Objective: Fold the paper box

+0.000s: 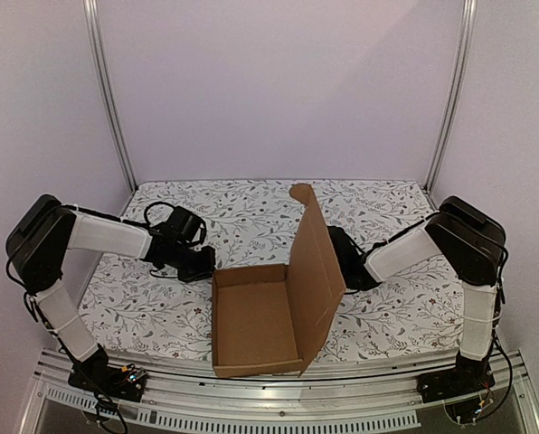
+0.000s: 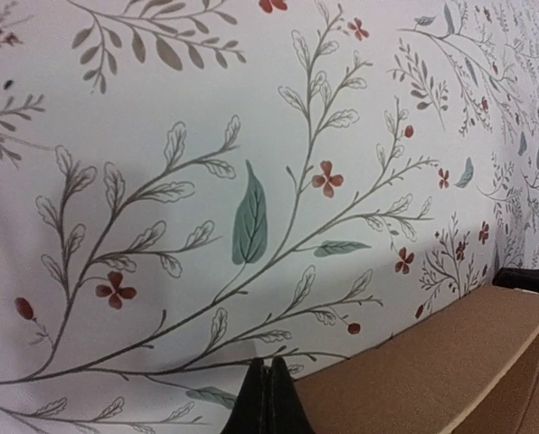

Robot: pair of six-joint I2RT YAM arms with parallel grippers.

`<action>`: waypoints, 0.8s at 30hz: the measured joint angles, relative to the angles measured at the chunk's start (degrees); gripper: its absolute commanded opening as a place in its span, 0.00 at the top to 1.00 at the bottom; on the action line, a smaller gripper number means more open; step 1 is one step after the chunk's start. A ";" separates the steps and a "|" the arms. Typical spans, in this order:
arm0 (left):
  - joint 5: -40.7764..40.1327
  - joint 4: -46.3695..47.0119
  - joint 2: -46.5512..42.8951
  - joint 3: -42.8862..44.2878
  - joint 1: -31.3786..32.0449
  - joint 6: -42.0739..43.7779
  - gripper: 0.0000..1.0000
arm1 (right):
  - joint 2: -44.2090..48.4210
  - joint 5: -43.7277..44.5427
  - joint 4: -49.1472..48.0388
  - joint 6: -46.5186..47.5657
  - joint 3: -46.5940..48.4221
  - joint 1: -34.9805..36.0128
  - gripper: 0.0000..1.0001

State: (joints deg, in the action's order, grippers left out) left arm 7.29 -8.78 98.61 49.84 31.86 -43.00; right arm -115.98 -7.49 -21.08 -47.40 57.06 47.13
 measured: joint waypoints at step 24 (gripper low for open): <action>-1.88 -3.48 2.75 3.91 0.52 1.01 1.00 | -1.88 -0.17 -0.33 -0.26 1.84 0.00 1.00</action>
State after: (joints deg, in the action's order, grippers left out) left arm 5.41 -12.25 101.36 53.76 32.38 -42.00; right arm -117.86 -7.66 -21.41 -47.66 58.89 47.13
